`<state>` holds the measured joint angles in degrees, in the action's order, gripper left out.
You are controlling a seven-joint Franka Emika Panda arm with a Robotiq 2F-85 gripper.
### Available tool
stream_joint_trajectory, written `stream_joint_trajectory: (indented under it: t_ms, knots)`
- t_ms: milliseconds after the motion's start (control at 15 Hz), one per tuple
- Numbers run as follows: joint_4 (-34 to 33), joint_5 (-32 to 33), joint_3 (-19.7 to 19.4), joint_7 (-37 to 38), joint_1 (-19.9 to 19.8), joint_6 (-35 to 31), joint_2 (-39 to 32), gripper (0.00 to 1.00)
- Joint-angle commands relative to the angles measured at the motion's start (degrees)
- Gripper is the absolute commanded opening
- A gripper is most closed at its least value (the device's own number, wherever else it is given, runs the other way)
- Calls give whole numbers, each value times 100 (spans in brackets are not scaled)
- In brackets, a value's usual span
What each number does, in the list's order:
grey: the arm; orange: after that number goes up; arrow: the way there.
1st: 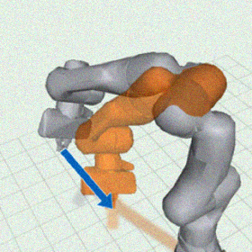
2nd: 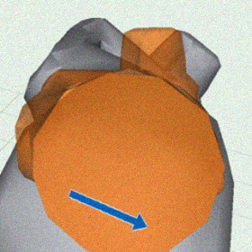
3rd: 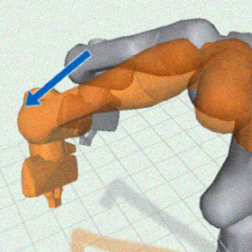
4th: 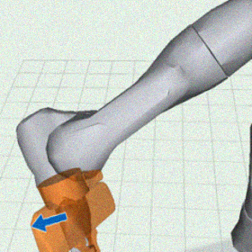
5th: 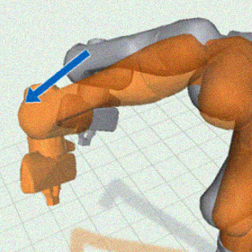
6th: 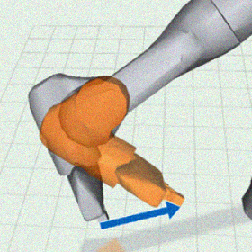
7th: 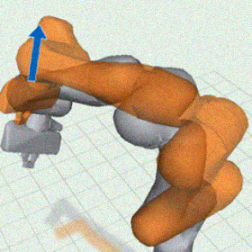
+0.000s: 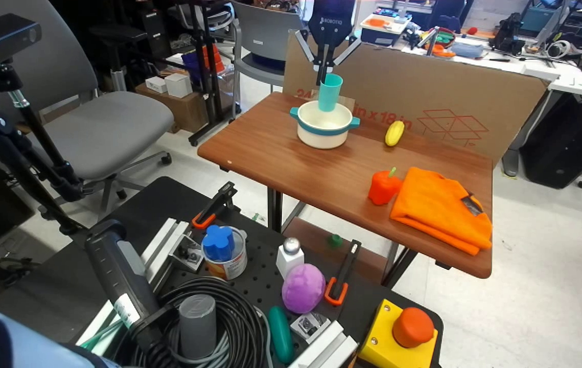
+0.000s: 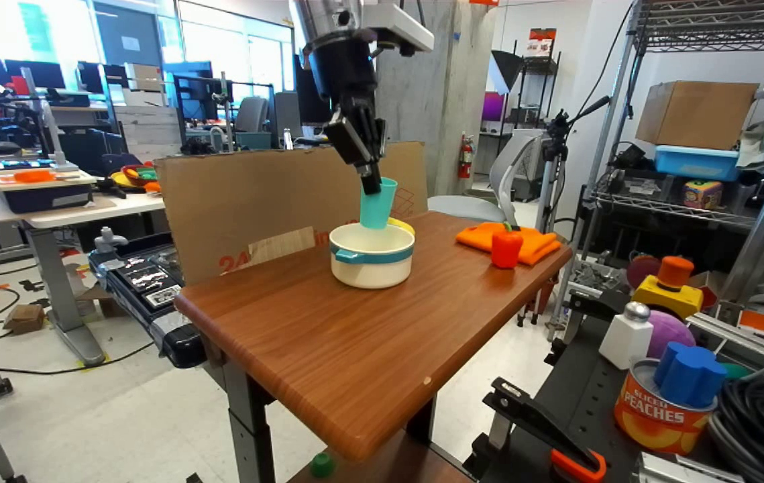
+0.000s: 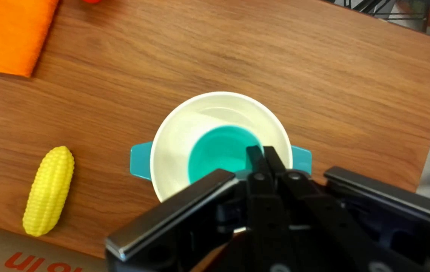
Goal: Put the blue cup inside the white pot
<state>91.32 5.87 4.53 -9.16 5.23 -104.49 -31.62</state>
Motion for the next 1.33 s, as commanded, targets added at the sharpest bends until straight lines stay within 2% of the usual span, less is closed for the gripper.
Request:
stream_joint_trajectory:
  t_ms: [0, 400, 800, 867, 933, 1067, 1267]
  knots:
    - [-800, 87, -27, -7, 66, 475, -609, 1]
    - [-1604, 123, -60, 7, 96, 1102, -1323, 1]
    - [-2179, 219, -110, 52, 143, 1421, -1813, 1]
    - [-2241, 243, -118, 59, 152, 1435, -1872, 5]
    - [-2305, 283, -130, 76, 168, 1448, -1929, 29]
    - [-2409, 308, -140, 83, 188, 1521, -2014, 33]
    - [-2383, 346, -142, 22, 226, 1594, -1983, 54]
